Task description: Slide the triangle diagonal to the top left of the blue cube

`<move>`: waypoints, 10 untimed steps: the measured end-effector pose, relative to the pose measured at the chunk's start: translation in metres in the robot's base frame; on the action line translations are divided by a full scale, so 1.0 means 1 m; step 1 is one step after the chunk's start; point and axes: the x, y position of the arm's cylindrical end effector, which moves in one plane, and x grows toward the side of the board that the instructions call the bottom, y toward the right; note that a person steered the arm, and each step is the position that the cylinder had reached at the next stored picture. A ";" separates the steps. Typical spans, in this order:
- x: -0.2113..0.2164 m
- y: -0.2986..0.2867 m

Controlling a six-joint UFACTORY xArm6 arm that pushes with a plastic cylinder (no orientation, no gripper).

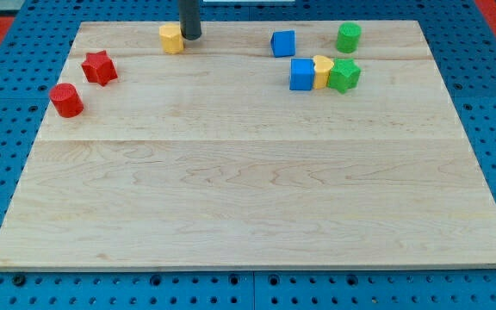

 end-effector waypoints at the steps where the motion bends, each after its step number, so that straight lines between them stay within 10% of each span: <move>1: -0.016 0.026; 4: -0.027 0.219; 10: 0.020 0.128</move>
